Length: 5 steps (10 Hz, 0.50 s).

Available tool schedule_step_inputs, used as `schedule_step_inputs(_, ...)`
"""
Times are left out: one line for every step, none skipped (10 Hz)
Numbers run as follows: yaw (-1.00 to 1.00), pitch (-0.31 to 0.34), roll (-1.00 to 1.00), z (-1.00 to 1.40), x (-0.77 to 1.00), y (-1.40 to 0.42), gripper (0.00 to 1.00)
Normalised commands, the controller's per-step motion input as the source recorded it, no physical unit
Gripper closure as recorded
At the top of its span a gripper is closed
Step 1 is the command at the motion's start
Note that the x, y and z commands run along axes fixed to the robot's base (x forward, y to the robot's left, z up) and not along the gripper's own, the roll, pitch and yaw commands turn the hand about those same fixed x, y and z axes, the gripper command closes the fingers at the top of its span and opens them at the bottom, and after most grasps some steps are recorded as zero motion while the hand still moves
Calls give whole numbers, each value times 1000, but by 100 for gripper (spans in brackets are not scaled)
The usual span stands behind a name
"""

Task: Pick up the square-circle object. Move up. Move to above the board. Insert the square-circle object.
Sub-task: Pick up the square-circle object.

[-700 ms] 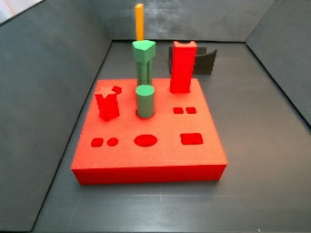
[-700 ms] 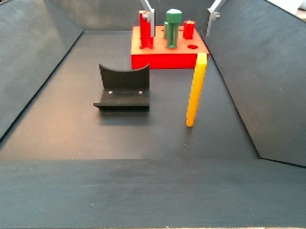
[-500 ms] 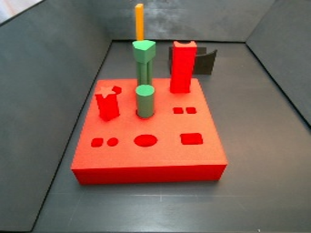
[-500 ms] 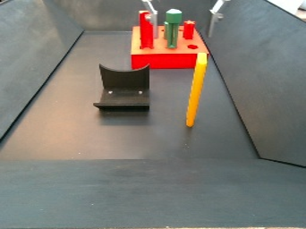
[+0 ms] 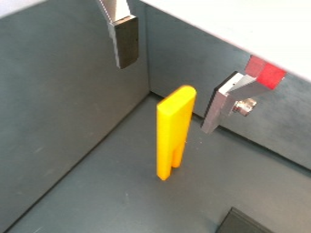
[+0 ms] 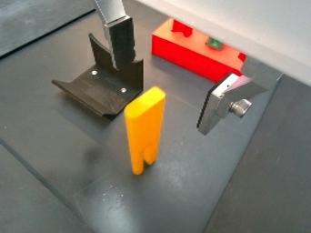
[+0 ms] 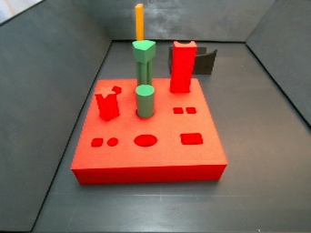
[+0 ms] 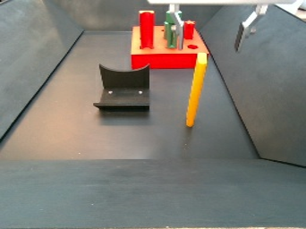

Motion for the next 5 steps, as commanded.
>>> schedule_step_inputs(-143,-36,-119,-463,266,0,0)
schedule_step_inputs(-77,-106,-156,-577,146,0,0)
schedule_step_inputs(0,-147,-159,-583,0,14,0)
schedule_step_inputs(166,-140,-106,-489,-46,40,0)
schedule_step_inputs(131,-99,-64,-400,-66,14,0)
